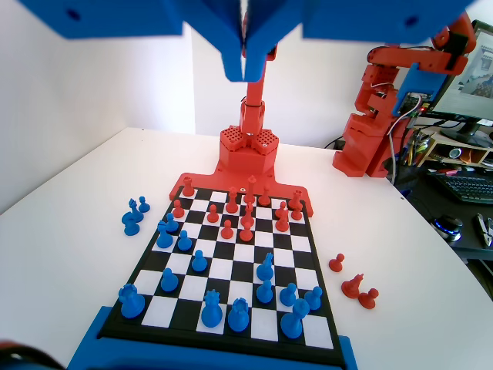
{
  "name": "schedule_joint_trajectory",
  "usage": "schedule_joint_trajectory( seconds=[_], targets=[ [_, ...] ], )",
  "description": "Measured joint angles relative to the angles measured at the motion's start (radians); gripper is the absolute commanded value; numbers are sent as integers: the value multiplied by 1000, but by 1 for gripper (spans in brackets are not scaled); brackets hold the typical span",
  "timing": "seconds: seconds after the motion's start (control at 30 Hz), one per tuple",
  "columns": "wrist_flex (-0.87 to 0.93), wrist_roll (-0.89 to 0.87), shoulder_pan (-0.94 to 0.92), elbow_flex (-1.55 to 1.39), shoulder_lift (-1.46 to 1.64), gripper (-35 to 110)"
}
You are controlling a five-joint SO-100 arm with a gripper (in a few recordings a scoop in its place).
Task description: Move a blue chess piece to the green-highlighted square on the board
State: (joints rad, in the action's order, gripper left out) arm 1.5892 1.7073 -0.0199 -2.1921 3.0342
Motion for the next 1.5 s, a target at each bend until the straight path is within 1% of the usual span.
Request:
schedule_joint_trajectory(
  seconds=[0.8, 0.93, 1.5],
  targets=[
    [0, 0, 0, 0, 0, 1],
    [0, 0, 0, 0, 0, 5],
    [0, 0, 14, 0, 0, 1]
  ],
)
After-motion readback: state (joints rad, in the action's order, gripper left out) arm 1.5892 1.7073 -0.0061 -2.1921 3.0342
